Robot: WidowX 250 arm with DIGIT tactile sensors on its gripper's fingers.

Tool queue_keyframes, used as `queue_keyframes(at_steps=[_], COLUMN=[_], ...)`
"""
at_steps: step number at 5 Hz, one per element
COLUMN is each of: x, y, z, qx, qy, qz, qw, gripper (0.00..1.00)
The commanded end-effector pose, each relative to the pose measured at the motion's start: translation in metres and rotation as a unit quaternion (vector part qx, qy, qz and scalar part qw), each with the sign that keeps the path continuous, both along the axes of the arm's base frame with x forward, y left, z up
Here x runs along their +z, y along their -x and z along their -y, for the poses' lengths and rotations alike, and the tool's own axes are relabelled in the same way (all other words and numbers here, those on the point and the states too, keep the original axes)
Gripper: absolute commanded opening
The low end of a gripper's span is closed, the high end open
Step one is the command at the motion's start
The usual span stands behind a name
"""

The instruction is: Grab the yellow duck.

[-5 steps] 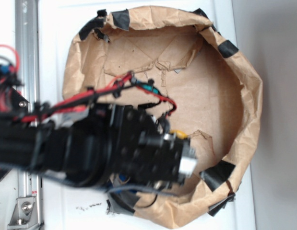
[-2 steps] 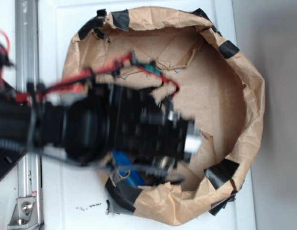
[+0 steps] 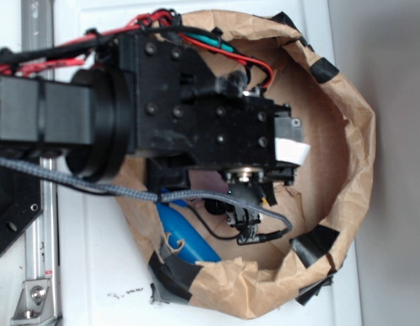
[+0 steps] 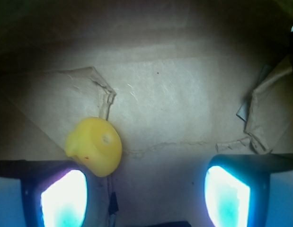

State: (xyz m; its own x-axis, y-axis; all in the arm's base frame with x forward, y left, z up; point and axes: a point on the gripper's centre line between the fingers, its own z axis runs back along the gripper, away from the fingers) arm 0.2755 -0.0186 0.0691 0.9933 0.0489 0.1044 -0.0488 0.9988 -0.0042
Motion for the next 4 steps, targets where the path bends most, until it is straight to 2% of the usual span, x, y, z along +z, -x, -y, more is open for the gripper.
queue_keyframes(at_steps=[1,2,3,4], x=[0.002,-0.032,-0.048,-0.051], y=[-0.019,-0.023,-0.014,-0.005], z=[-0.001,0.0,0.002,0.004], qx=[0.013,0.008,0.004,-0.003], qy=[-0.027,-0.047,-0.056,-0.061], qz=[0.02,-0.022,-0.043,-0.048], qw=[0.999,0.999,0.997,0.997], gripper=[1.0,1.0,1.0,1.0])
